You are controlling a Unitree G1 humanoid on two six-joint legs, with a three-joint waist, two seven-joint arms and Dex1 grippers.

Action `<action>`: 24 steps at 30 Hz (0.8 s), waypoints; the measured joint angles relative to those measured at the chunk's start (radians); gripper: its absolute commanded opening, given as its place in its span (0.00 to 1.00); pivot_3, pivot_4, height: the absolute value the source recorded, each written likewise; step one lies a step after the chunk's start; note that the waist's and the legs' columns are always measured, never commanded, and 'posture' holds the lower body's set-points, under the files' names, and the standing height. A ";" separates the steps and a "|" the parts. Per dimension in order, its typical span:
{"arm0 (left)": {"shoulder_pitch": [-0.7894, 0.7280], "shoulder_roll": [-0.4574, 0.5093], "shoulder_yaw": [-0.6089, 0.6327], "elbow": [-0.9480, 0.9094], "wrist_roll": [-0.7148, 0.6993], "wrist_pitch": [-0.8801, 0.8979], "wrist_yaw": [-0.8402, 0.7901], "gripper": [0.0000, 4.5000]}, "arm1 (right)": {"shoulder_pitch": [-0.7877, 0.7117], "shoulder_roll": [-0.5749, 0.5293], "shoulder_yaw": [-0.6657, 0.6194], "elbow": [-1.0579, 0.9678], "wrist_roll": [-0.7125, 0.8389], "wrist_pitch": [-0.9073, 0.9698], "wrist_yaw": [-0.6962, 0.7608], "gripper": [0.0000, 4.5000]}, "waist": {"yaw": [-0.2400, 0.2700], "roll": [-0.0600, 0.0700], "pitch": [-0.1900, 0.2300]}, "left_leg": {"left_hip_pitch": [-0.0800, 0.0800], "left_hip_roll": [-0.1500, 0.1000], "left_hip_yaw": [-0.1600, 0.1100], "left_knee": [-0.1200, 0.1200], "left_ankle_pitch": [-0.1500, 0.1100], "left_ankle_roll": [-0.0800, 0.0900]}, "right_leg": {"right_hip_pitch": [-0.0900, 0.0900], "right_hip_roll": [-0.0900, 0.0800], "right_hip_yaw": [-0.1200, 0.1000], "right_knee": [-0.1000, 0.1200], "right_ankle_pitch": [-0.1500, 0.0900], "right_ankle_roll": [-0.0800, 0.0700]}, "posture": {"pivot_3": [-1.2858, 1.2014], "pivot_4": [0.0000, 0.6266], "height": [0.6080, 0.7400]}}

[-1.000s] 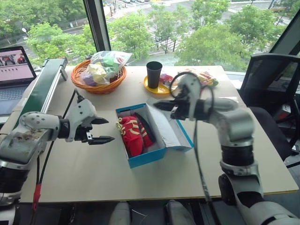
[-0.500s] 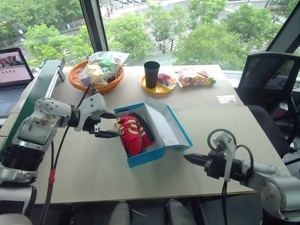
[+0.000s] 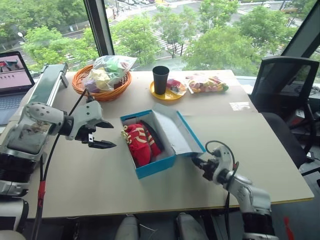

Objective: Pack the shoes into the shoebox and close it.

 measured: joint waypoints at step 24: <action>0.015 0.207 0.451 0.069 -0.301 0.240 -0.047 0.87 | -0.174 -0.170 0.157 -0.432 0.475 0.373 0.009 0.01 | -0.001 0.002 0.006 | -0.005 0.001 -0.001 -0.001 0.000 0.000 | -0.006 0.000 -0.001 0.001 0.000 -0.001 | 0.52 0.24 1.00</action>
